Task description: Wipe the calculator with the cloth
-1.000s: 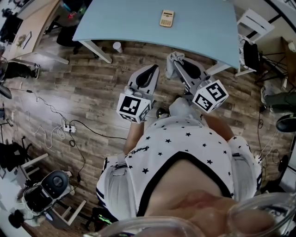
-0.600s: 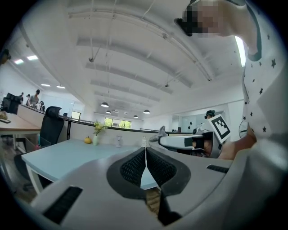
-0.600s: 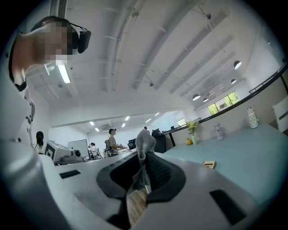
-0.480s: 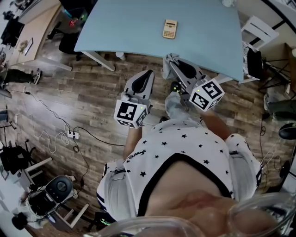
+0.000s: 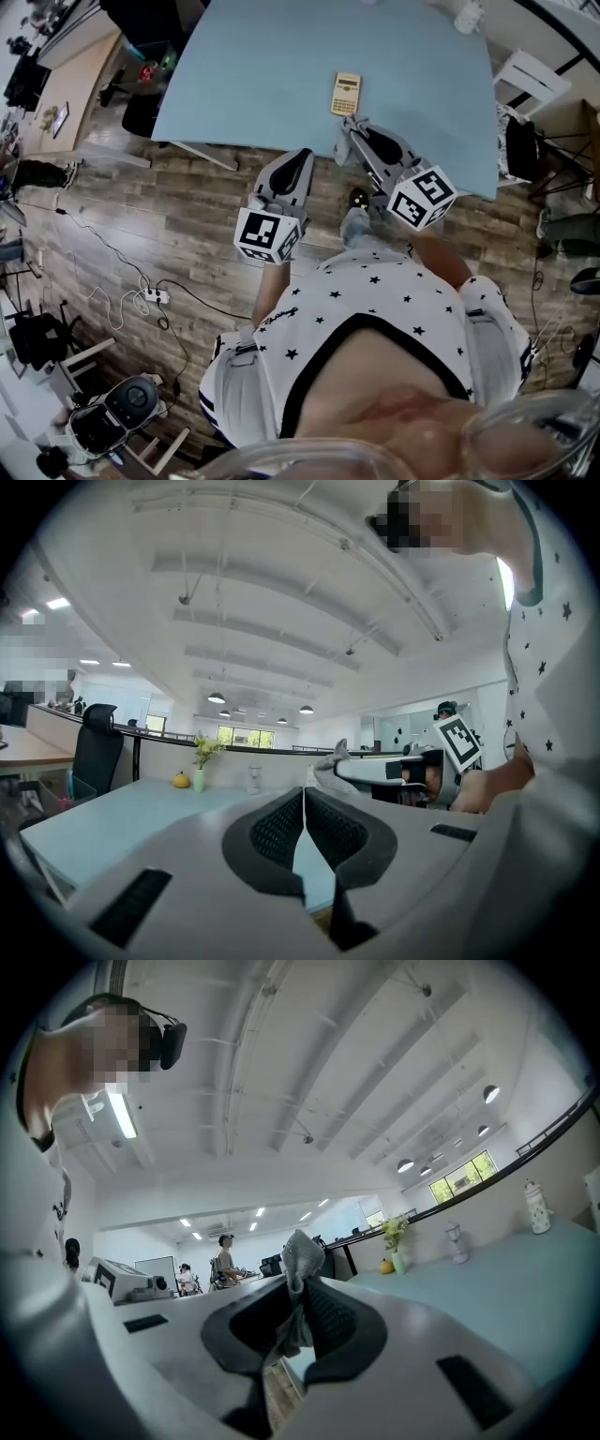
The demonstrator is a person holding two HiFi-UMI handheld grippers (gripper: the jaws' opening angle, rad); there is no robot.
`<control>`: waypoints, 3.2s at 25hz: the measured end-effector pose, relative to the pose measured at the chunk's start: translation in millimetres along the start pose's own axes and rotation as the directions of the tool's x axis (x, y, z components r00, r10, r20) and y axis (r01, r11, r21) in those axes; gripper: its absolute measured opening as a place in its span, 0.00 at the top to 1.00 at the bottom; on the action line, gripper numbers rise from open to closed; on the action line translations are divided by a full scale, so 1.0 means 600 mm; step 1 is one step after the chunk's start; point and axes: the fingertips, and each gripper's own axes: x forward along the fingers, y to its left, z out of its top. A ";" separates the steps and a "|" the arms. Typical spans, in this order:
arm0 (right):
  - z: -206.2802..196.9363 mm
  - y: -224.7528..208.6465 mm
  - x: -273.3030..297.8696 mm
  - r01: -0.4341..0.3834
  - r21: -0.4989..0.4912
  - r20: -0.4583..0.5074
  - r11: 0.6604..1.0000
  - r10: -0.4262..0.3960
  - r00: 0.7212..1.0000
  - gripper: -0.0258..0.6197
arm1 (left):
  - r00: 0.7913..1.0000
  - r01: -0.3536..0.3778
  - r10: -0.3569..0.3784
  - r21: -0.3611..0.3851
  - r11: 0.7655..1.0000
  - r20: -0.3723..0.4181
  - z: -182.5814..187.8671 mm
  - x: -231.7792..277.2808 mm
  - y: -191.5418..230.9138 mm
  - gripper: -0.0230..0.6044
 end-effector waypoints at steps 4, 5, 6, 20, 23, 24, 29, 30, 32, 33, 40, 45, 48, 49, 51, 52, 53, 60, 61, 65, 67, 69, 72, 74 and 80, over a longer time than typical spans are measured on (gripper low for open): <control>0.007 -0.025 0.014 -0.010 0.000 0.004 1.000 0.010 1.000 0.90 | 1.000 -0.013 0.013 0.001 1.000 -0.001 0.000 0.023 0.014 0.91; 0.009 -0.035 0.020 -0.010 0.004 0.004 1.000 0.010 1.000 0.90 | 1.000 -0.016 0.016 0.000 1.000 -0.004 0.001 0.032 0.019 0.91; 0.012 -0.047 0.028 -0.010 0.010 0.003 1.000 0.010 1.000 0.90 | 1.000 -0.020 0.020 0.000 1.000 -0.007 0.003 0.042 0.025 0.91; 0.050 -0.180 0.087 -0.009 0.056 0.016 0.998 0.008 1.000 0.90 | 0.999 -0.019 0.020 0.037 0.999 -0.038 0.031 0.176 0.067 0.91; 0.056 -0.199 0.096 -0.014 0.054 0.024 0.998 0.012 1.000 0.90 | 0.999 -0.026 0.028 0.048 0.998 -0.044 0.031 0.195 0.076 0.91; 0.057 -0.203 0.097 -0.014 0.054 0.027 0.998 0.013 1.000 0.90 | 0.999 -0.026 0.029 0.052 0.998 -0.045 0.030 0.200 0.077 0.91; 0.059 -0.232 0.103 -0.006 0.059 0.032 0.998 0.005 0.999 0.90 | 0.999 -0.013 0.016 0.073 0.997 -0.049 0.033 0.228 0.079 0.91; 0.059 -0.238 0.106 -0.004 0.059 0.033 0.998 0.002 0.999 0.90 | 0.999 -0.011 0.015 0.073 0.997 -0.048 0.034 0.233 0.082 0.91; 0.057 -0.247 0.109 0.005 0.061 0.029 0.998 -0.007 1.000 0.90 | 0.999 -0.010 0.014 0.065 0.998 -0.049 0.030 0.240 0.088 0.91; 0.054 -0.250 0.110 0.011 0.064 0.025 0.998 -0.013 1.000 0.90 | 0.999 -0.011 0.014 0.060 0.998 -0.052 0.027 0.242 0.091 0.91; 0.031 -0.284 0.128 0.085 0.072 -0.021 0.994 -0.084 0.996 0.90 | 0.997 0.016 -0.015 0.017 1.000 -0.076 0.005 0.268 0.131 0.91; 0.032 -0.312 0.156 0.188 0.069 -0.033 0.980 -0.186 0.982 0.90 | 0.992 0.102 -0.101 0.021 0.995 -0.075 0.026 0.311 0.181 0.91; 0.027 -0.328 0.164 0.250 0.074 -0.033 0.966 -0.248 0.968 0.90 | 0.986 0.154 -0.151 0.046 0.987 -0.066 0.042 0.337 0.205 0.91; 0.024 -0.332 0.166 0.267 0.076 -0.032 0.961 -0.265 0.964 0.90 | 0.984 0.170 -0.167 0.053 0.984 -0.065 0.044 0.344 0.210 0.91; 0.017 -0.340 0.167 0.301 0.075 -0.037 0.951 -0.299 0.954 0.90 | 0.978 0.202 -0.198 0.061 0.978 -0.063 0.046 0.355 0.216 0.91; 0.012 -0.345 0.169 0.318 0.073 -0.043 0.945 -0.315 0.948 0.90 | 0.975 0.215 -0.212 0.063 0.974 -0.064 0.047 0.361 0.219 0.91; 0.008 -0.350 0.172 0.334 0.071 -0.052 0.940 -0.331 0.942 0.90 | 0.973 0.227 -0.223 0.061 0.972 -0.067 0.046 0.368 0.223 0.91; -0.047 -0.392 0.193 0.426 0.071 -0.159 0.902 -0.411 0.898 0.89 | 0.956 0.289 -0.286 0.037 0.957 -0.067 0.050 0.399 0.253 0.91; -0.056 -0.397 0.192 0.440 0.074 -0.173 0.895 -0.423 0.889 0.89 | 0.954 0.295 -0.292 0.035 0.955 -0.067 0.049 0.400 0.255 0.91; -0.107 -0.420 0.228 0.490 0.058 -0.249 0.870 -0.463 0.851 0.89 | 0.950 0.305 -0.304 0.008 0.952 -0.066 0.039 0.406 0.303 0.91; -0.133 -0.428 0.241 0.500 0.045 -0.294 0.865 -0.467 0.834 0.89 | 0.948 0.311 -0.310 -0.004 0.950 -0.072 0.031 0.408 0.318 0.91; -0.160 -0.431 0.251 0.495 0.018 -0.348 0.869 -0.458 0.818 0.89 | 0.946 0.316 -0.316 -0.013 0.949 -0.075 0.025 0.409 0.326 0.91; -0.198 -0.433 0.264 0.484 -0.006 -0.423 0.875 -0.441 0.792 0.89 | 0.946 0.316 -0.317 -0.025 0.948 -0.071 0.023 0.412 0.339 0.91; -0.219 -0.437 0.271 0.484 -0.018 -0.457 0.875 -0.438 0.774 0.89 | 0.948 0.310 -0.312 -0.031 0.950 -0.067 0.021 0.413 0.350 0.91; -0.266 -0.439 0.290 0.468 -0.051 -0.531 0.882 -0.421 0.735 0.89 | 0.952 0.292 -0.295 -0.050 0.955 -0.077 0.008 0.412 0.378 0.91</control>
